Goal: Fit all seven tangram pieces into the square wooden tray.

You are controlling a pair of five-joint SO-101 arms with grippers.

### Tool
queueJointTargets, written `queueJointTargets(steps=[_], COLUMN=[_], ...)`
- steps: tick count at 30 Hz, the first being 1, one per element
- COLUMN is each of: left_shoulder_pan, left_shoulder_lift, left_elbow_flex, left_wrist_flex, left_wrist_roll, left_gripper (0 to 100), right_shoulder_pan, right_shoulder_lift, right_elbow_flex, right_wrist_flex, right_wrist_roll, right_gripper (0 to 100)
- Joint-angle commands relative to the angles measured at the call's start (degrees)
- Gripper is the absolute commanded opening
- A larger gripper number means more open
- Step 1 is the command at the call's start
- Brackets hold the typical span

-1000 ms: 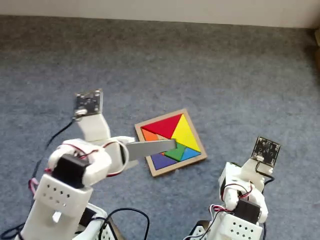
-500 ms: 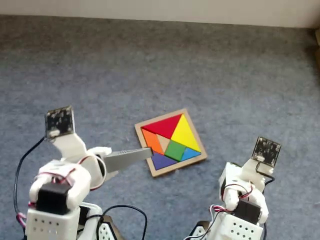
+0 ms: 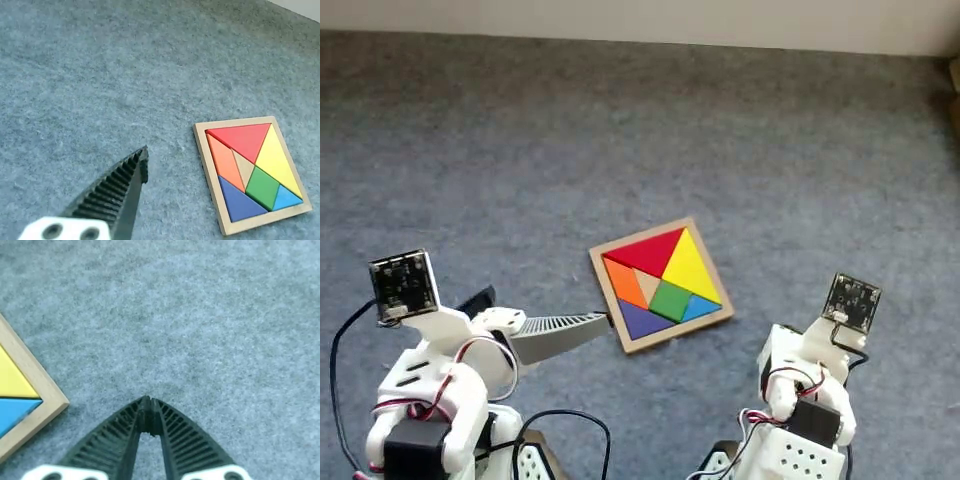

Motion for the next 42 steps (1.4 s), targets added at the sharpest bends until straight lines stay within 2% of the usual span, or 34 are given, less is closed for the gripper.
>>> queueJointTargets(steps=[1, 8, 14, 22, 24, 28, 31, 42], left_shoulder_pan=[-0.8, -2.2, -3.9, -3.8, -3.9, -5.5, -7.2, -9.5], left_shoulder_lift=[-4.2, -4.4, -4.4, -4.3, -4.3, -4.5, -4.5, -4.6], left_elbow_flex=[2.9, 7.5, 9.7, 11.0, 11.0, 10.5, 10.9, 12.5], left_wrist_flex=[-7.4, -12.7, -12.7, -12.5, -12.5, -13.0, -15.7, -16.8], left_wrist_roll=[-4.0, -11.7, -14.6, -14.8, -14.6, -14.6, -14.7, -14.9], left_gripper=[84, 83, 83, 82, 75, 56, 46, 26], right_shoulder_pan=[0.6, 0.6, 0.6, 0.6, 0.6, 0.6, 0.6, 0.6], right_shoulder_lift=[-0.7, -0.6, -0.6, -0.6, -0.6, -0.6, -0.6, -0.6], right_elbow_flex=[8.2, 8.2, 8.2, 8.2, 8.2, 8.2, 8.2, 8.2], right_wrist_flex=[0.5, 0.6, 0.6, 0.6, 0.6, 0.6, 0.6, 0.6], right_wrist_roll=[0.6, 0.6, 0.6, 0.6, 0.6, 0.6, 0.6, 0.6], right_gripper=[0.5, 0.5, 0.5, 0.5, 0.5, 0.5, 0.5, 0.5])
